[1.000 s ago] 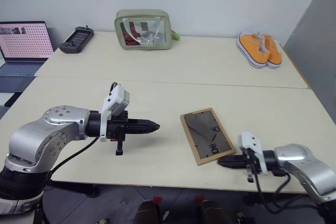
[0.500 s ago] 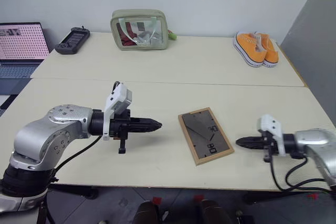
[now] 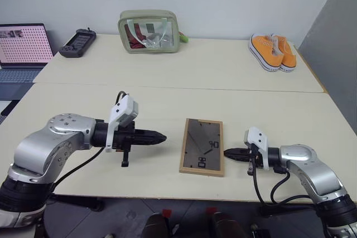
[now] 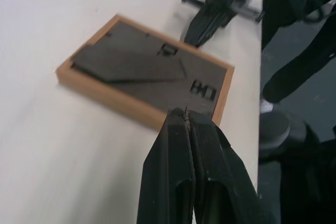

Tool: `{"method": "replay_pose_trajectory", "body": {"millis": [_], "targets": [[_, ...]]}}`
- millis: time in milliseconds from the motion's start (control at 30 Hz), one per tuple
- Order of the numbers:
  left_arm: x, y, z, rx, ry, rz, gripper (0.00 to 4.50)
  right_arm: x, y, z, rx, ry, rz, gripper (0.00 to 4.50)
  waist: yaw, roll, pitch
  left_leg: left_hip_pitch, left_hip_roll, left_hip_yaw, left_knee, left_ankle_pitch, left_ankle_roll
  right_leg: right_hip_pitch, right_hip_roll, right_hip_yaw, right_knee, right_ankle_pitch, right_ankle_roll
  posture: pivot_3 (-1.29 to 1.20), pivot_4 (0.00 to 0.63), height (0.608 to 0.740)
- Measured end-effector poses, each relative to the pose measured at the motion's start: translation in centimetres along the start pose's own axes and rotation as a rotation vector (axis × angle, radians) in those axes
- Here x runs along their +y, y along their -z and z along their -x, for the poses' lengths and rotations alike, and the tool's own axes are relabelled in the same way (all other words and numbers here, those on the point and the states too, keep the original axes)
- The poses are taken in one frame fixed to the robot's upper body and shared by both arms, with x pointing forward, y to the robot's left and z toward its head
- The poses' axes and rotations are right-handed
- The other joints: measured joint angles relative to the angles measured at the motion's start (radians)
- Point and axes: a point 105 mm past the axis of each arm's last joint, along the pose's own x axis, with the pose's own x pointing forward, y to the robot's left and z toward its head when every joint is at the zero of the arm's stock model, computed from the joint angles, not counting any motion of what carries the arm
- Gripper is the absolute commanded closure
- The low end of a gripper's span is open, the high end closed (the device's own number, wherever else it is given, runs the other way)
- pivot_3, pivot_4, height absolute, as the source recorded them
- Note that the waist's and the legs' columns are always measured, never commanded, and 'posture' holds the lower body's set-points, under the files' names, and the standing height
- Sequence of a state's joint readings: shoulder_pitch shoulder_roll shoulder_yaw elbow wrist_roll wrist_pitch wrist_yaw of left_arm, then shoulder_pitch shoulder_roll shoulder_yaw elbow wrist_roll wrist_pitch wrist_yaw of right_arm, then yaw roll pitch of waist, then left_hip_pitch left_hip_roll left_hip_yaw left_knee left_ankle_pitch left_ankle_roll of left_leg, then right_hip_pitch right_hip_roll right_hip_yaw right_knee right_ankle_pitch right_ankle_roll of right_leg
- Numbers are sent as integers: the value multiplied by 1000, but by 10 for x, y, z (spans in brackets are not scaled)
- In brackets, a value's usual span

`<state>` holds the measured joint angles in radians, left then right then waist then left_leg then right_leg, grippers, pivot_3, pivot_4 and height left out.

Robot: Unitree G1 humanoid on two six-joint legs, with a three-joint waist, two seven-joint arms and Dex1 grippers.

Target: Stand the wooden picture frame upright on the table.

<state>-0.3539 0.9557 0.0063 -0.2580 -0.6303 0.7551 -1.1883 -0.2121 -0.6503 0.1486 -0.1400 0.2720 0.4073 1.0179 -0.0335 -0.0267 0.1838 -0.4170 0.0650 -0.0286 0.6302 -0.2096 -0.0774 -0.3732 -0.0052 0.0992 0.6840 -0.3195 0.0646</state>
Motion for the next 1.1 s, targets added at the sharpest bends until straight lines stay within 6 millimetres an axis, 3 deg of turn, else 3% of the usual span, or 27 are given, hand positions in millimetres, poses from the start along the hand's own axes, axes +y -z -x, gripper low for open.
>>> {"method": "replay_pose_trajectory", "body": {"millis": [133,333,500,867,1100], "targets": [[10,15,-7,-1,-29,133,4490,-20,11,13,45,96,6,4459,6,0,0,0,0,0,0,0,0,0,0,0,0,0,0,0,150,740],[39,10,-37,-38,-79,476,4490,-41,7,19,41,210,39,4459,4,0,0,-1,0,-1,1,0,0,0,0,-1,1,0,0,0,150,740],[31,17,-58,48,1,766,4490,-43,8,13,35,258,41,4459,-8,0,0,-1,0,-2,1,0,0,-2,1,-1,7,0,-1,0,150,740],[20,11,-28,99,21,850,4490,-41,8,5,-1,309,24,4459,-20,0,0,1,-1,-4,1,0,0,-2,1,-2,12,-1,-2,0,150,740],[1,26,-36,181,82,882,4490,-42,8,2,-18,335,16,4459,-19,0,0,1,-1,-4,1,1,-1,-2,1,-2,12,-1,-2,0,150,740]]}}
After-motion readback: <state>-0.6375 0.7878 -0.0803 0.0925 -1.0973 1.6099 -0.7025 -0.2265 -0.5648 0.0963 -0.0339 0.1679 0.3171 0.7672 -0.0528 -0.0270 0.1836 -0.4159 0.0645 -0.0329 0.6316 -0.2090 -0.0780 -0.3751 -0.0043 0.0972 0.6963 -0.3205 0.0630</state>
